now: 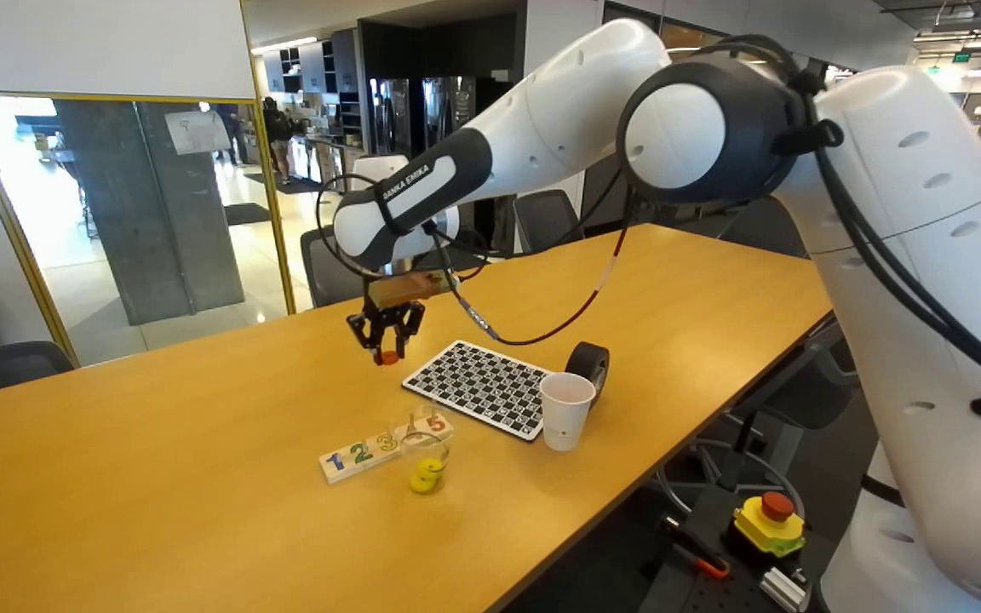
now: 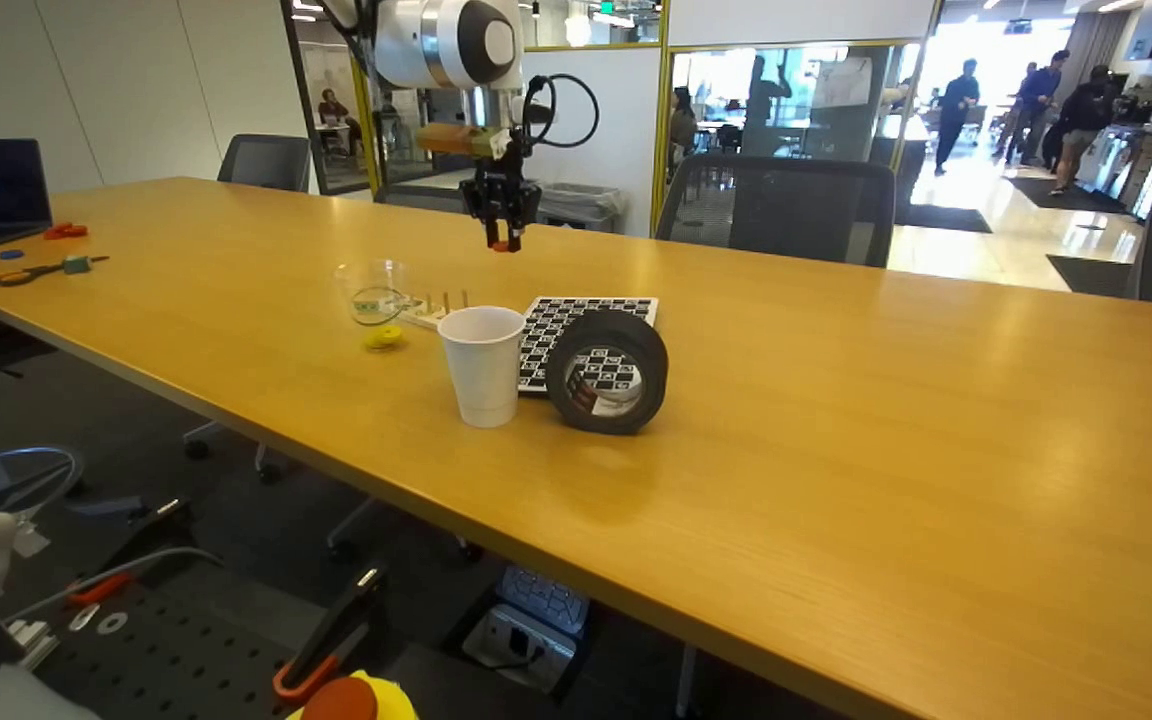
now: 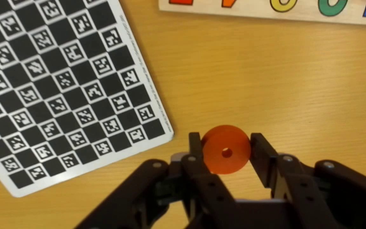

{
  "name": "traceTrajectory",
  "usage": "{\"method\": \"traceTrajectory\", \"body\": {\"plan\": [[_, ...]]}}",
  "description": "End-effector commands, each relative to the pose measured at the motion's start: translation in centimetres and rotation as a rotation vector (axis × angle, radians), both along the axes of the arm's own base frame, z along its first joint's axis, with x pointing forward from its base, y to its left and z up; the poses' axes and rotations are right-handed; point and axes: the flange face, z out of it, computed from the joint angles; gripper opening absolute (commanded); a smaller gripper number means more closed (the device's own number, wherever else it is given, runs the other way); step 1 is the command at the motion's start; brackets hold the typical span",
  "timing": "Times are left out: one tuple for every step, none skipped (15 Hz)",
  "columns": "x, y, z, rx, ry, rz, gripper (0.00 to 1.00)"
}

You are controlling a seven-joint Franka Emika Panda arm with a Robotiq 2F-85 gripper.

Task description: Put the orange rings in the white cup and put the yellow rings in the clear cup

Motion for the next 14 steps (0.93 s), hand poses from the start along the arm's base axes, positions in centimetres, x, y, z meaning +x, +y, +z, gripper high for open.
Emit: {"method": "traceTrajectory", "body": {"plan": [[-5.8, -2.4, 2.8, 0.030, 0.042, -0.024, 0.18], [-7.2, -3.1, 3.1, 0.032, 0.053, -0.041, 0.18], [-8.5, -4.0, 3.3, 0.036, 0.056, -0.070, 0.18], [-9.9, -4.8, 3.5, 0.040, 0.064, -0.089, 0.18], [-11.4, -5.7, 3.6, 0.046, 0.071, -0.120, 0.18], [-12.9, -6.7, 3.7, 0.054, 0.077, -0.154, 0.18], [-14.5, -7.6, 3.9, 0.061, 0.082, -0.179, 0.18], [-16.1, -8.6, 4.0, 0.064, 0.082, -0.209, 0.18], [-17.8, -9.7, 4.2, 0.071, 0.084, -0.242, 0.18], [-19.5, -10.6, 4.3, 0.076, 0.088, -0.273, 0.18], [-21.3, -11.6, 4.4, 0.082, 0.092, -0.296, 0.18], [-23.1, -12.6, 4.5, 0.086, 0.097, -0.318, 0.18], [-24.7, -13.4, 4.6, 0.090, 0.103, -0.335, 0.18], [-25.9, -14.0, 4.5, 0.096, 0.107, -0.351, 0.18]]}}
